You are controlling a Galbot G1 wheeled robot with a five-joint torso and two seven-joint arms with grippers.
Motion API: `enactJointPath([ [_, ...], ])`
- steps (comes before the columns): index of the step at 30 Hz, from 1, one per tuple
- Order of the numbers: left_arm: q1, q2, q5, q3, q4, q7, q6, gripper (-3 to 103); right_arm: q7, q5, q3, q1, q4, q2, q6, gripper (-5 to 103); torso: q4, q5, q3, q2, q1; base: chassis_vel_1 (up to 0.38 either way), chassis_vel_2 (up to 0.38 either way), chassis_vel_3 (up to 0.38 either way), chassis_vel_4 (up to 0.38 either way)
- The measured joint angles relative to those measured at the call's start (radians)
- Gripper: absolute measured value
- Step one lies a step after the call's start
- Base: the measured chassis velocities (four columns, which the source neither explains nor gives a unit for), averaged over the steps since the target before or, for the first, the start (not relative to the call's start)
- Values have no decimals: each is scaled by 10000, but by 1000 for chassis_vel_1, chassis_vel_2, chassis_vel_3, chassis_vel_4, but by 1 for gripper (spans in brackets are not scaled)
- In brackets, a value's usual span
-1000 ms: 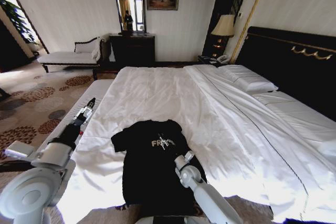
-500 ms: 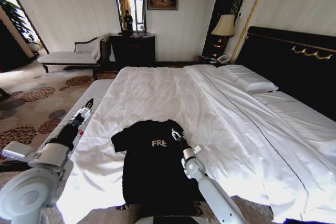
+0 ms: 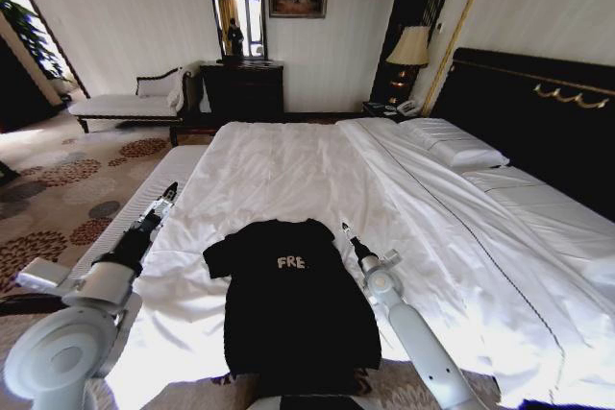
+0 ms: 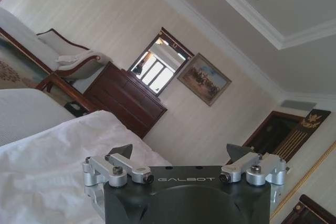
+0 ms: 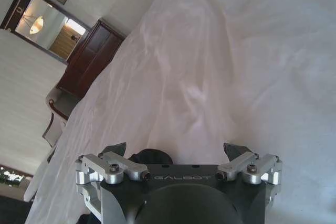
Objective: Fold the clothes on the bed.
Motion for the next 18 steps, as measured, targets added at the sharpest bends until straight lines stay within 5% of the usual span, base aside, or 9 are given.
enactJointPath([
  [8, 159, -16, 121, -129, 0, -41, 18, 100, -160, 122, -427, 448, -141, -95, -513, 103, 0, 0, 0, 1, 0, 0, 0, 0, 0],
  [18, 242, -130, 192, -177, 0, -84, 41, 100, -14, -80, -853, 589, -260, -292, -626, 68, -3, 0, 0, 0, 0, 0, 0, 0, 0],
])
